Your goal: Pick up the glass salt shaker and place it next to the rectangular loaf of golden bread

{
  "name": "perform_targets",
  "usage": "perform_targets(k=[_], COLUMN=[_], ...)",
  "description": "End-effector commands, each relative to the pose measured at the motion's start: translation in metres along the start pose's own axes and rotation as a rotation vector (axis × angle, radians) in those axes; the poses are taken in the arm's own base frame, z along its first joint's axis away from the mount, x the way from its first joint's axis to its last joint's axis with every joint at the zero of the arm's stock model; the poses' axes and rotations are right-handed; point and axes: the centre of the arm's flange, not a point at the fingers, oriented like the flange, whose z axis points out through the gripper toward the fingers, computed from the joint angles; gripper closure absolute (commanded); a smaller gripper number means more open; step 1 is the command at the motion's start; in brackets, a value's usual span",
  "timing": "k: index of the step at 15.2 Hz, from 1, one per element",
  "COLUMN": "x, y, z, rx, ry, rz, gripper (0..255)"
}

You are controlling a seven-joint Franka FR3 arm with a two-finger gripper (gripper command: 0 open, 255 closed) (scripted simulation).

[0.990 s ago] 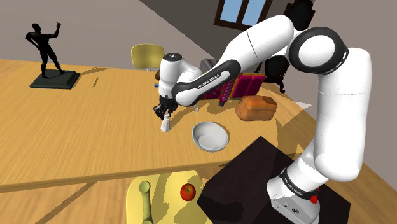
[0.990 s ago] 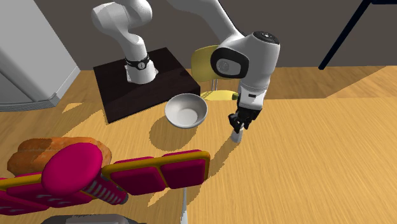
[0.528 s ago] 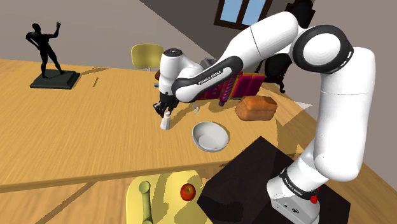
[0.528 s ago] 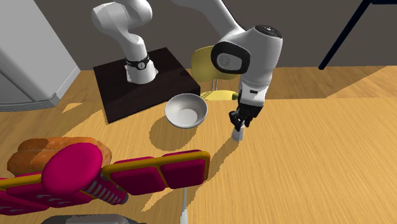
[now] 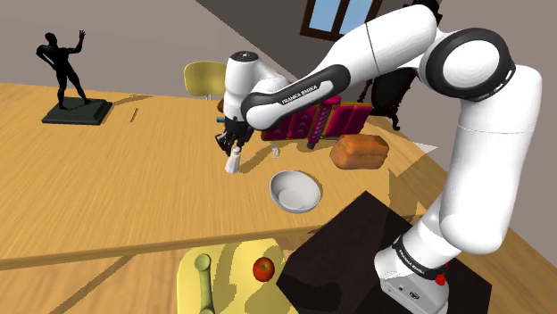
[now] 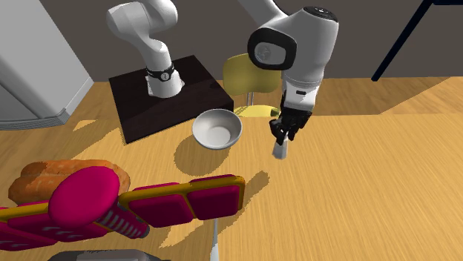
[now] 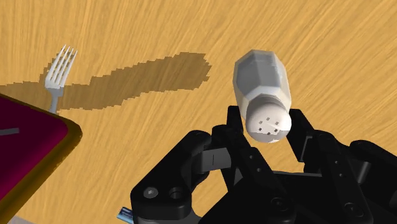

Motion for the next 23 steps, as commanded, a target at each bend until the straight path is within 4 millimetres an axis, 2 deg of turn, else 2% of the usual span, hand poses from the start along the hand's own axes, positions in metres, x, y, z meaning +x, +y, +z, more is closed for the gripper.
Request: perform_targets(k=[1, 23], x=[0.001, 0.015], y=[0.001, 0.01], z=[-0.009, -0.124], rx=[0.0, 0.0], ry=[0.0, 0.0], rz=[0.0, 0.0], gripper=[255, 255])
